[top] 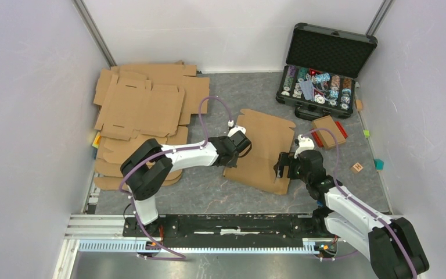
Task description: Fold the paper box
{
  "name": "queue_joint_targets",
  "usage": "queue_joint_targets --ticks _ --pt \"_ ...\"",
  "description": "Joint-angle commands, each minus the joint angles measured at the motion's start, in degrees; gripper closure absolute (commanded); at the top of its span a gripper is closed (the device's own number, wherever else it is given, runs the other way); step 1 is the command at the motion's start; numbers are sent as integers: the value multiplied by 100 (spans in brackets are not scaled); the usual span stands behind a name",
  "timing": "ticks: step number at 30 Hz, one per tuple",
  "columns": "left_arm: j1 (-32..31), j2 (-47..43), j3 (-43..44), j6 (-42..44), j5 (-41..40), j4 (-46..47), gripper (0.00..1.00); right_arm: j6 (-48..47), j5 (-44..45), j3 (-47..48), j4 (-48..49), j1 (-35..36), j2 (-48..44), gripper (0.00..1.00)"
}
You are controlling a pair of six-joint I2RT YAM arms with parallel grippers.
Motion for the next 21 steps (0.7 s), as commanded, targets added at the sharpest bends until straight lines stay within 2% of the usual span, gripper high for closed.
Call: queue_joint_targets --ticks 1,5,11,21 --pt "-23 -249 -220 -33 -643 185 98 357 -275 -82 -601 33 135 2" --pt "-18 -397 -393 4 -826 282 98 340 -439 -72 -614 36 326 2" --pt "-24 -496 -498 -27 -470 489 98 555 -942 -175 -302 64 536 2" --pt "-27 -428 -490 -409 -267 616 98 915 -1067 -185 208 472 866 4"
